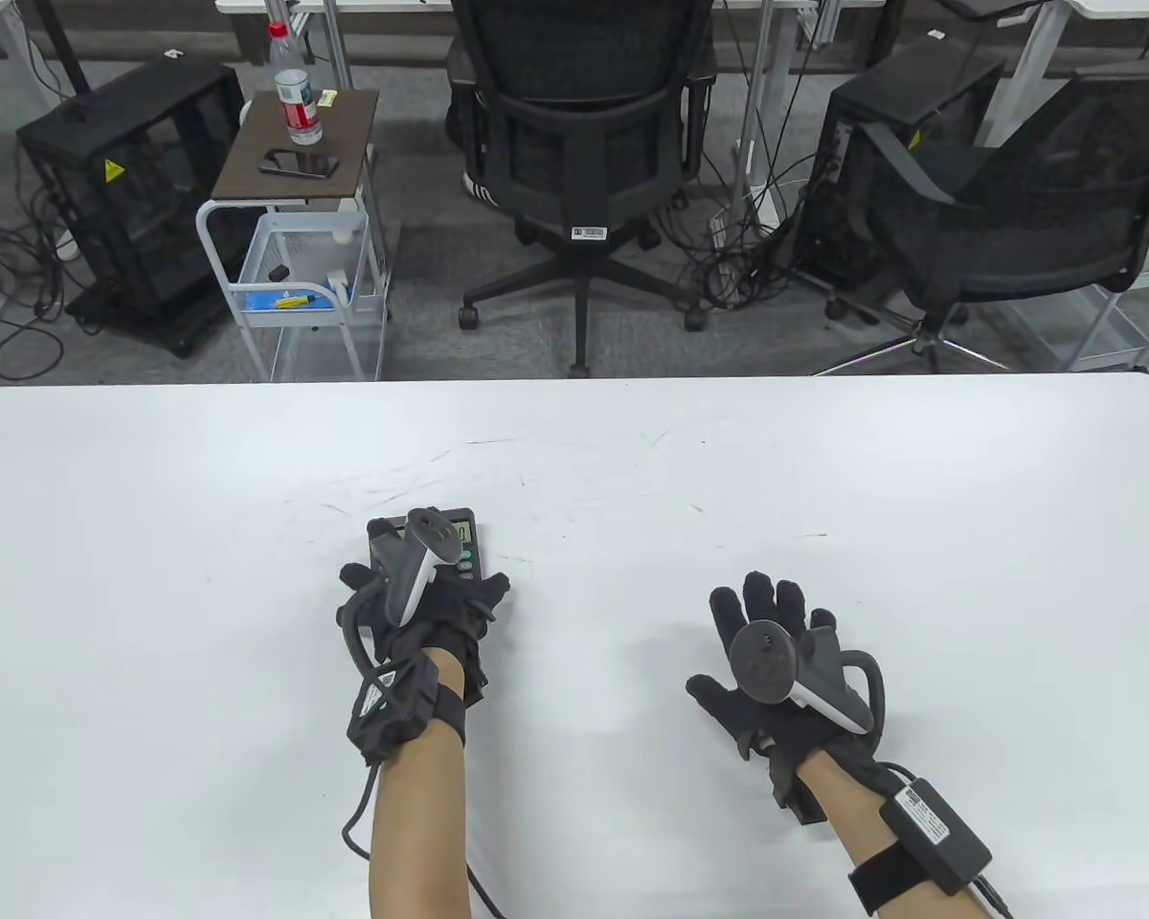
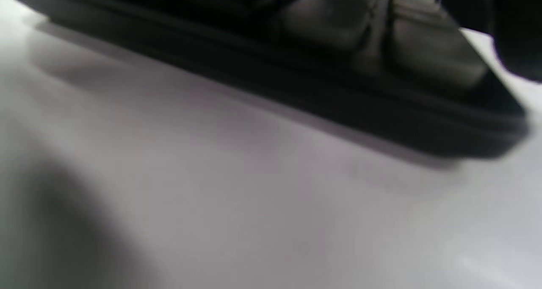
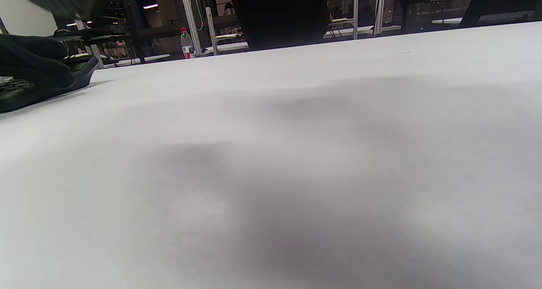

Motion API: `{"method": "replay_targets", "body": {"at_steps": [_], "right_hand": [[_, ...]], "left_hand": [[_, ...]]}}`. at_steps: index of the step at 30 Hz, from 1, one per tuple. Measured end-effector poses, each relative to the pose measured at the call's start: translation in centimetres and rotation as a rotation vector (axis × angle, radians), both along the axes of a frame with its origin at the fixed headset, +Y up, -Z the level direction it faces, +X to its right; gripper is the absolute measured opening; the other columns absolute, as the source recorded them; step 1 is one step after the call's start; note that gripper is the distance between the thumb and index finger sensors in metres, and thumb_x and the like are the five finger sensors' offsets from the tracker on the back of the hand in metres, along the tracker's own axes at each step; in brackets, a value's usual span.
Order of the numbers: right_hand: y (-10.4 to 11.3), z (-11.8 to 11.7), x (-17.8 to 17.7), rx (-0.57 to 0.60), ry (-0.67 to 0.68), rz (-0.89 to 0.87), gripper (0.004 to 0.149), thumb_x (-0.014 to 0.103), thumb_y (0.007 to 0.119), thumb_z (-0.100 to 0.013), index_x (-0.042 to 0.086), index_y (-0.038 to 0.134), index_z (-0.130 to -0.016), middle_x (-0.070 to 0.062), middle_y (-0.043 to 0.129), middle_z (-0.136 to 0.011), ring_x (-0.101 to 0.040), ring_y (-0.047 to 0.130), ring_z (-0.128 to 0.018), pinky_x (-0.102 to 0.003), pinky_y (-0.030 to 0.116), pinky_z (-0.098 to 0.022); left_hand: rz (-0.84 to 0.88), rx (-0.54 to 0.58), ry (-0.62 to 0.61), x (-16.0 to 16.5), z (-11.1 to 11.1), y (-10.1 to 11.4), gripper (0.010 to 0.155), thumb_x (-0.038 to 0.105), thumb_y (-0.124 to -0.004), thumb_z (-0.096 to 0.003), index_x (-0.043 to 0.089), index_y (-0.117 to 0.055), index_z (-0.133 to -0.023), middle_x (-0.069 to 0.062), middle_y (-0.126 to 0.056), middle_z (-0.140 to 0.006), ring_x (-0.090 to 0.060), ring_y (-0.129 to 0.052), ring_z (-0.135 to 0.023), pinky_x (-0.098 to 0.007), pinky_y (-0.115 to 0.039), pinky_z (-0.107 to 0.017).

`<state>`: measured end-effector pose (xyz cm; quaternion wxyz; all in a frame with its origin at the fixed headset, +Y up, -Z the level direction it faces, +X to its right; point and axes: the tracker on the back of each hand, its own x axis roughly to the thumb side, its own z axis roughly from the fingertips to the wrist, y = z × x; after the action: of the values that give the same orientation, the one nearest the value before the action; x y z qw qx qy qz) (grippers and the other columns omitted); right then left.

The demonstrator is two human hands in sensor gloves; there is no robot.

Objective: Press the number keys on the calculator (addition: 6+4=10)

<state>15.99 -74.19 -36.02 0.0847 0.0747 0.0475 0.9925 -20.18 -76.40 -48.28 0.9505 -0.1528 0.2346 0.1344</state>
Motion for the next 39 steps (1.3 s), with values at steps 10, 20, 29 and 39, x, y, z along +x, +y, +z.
{"method": "replay_targets", "body": {"at_steps": [10,20,29,39], "right_hand": [[-0.1,-0.1,0.0,-0.01,-0.008,0.005,0.091,0.07,0.064,-0.04,0.032,0.016,-0.106,-0.014,0.012,-0.118,-0.049,0.017,-0.105,-0.069,0.025,-0.07],[0.4,0.0,0.4,0.007,-0.029,-0.004,0.091,0.07,0.064,-0.04,0.031,0.016,-0.107,-0.015,0.012,-0.117,-0.049,0.017,-0.105,-0.068,0.026,-0.07],[0.5,0.0,1.3,0.015,-0.061,-0.009,0.09,0.069,0.064,-0.04,0.031,0.016,-0.107,-0.015,0.012,-0.117,-0.049,0.017,-0.105,-0.069,0.026,-0.07],[0.5,0.0,1.3,0.017,-0.067,-0.006,0.09,0.069,0.064,-0.04,0.031,0.016,-0.107,-0.015,0.012,-0.117,-0.049,0.017,-0.105,-0.069,0.026,-0.07]], "left_hand": [[-0.065,0.081,-0.01,0.9,1.1,0.8,0.108,0.074,-0.092,-0.0319,0.046,-0.018,-0.106,-0.006,-0.008,-0.118,-0.068,-0.04,-0.104,-0.086,-0.057,-0.067],[-0.121,0.124,-0.184,7.6,6.3,3.7,0.108,0.075,-0.087,-0.0361,0.041,-0.012,-0.106,-0.012,-0.007,-0.117,-0.072,-0.042,-0.099,-0.087,-0.06,-0.062],[-0.079,0.1,-0.275,15.7,8.7,3.3,0.107,0.076,-0.084,-0.0381,0.039,-0.009,-0.106,-0.013,-0.006,-0.116,-0.073,-0.043,-0.098,-0.086,-0.061,-0.06],[-0.138,0.021,-0.311,19.3,9.3,-0.3,0.105,0.077,-0.081,-0.0395,0.039,-0.009,-0.106,-0.014,-0.007,-0.116,-0.074,-0.045,-0.097,-0.085,-0.062,-0.06]]}}
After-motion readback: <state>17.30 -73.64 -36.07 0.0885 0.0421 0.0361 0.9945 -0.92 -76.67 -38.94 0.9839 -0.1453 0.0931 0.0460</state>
